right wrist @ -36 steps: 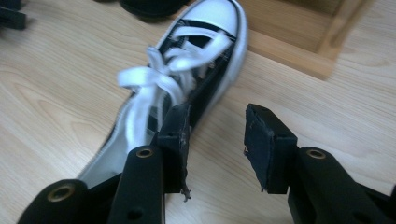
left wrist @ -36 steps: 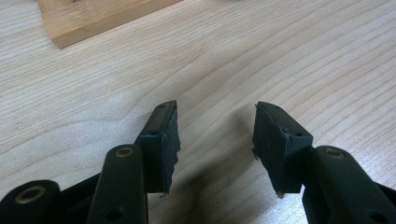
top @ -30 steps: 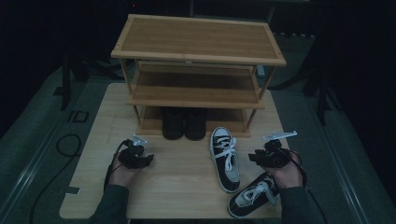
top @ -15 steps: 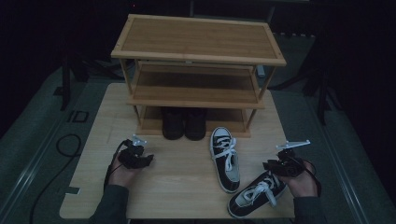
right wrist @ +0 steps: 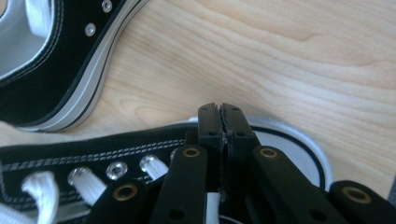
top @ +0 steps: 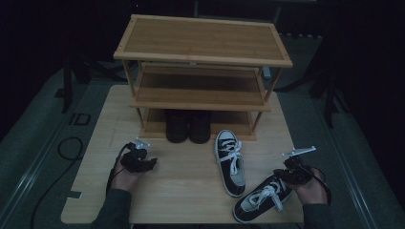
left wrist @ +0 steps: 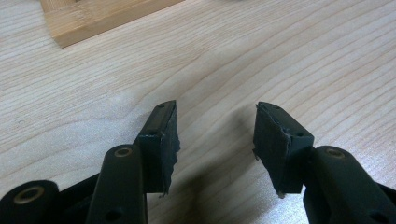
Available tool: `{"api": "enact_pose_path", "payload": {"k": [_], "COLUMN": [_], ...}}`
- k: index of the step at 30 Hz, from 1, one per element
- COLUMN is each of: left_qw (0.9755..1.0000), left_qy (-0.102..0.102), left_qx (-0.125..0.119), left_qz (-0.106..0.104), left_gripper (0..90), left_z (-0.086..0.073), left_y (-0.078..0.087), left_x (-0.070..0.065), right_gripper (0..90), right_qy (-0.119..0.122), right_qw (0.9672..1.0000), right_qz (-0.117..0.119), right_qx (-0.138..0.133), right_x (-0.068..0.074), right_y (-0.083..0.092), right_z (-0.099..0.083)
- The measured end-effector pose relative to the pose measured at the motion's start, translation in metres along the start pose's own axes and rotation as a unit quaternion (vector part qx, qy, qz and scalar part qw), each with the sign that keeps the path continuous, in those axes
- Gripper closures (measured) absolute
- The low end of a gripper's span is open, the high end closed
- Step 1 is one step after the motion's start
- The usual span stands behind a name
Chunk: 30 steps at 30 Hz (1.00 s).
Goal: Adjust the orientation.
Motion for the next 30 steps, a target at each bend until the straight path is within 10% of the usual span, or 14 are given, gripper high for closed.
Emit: {"api": "enact_pose_path", "payload": {"k": [30], "left_qw": [1.0], "left_qy": [0.002], "left_qx": [-0.001], "left_qz": [0.001], "left_gripper": [50.2], "left_z": [0.0], "left_y": [0.0], "left_x": [0.002], "right_gripper": [88.6], "right_qy": [0.079], "right_qw": [0.9966], "right_qz": [0.004], "right_qx": [-0.021], "right_x": [0.023], "right_y": [-0.04], "right_z": [0.092]}}
Point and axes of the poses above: each handheld gripper's, and its own axes: y roughly backward along the jaws, z roughly out of its top, x roughly to its left, the point moved 6 cm from there along -y, roughly forward along the jaws, and after that the axes turned 3 degrees about -x, right-handed, at the moved point
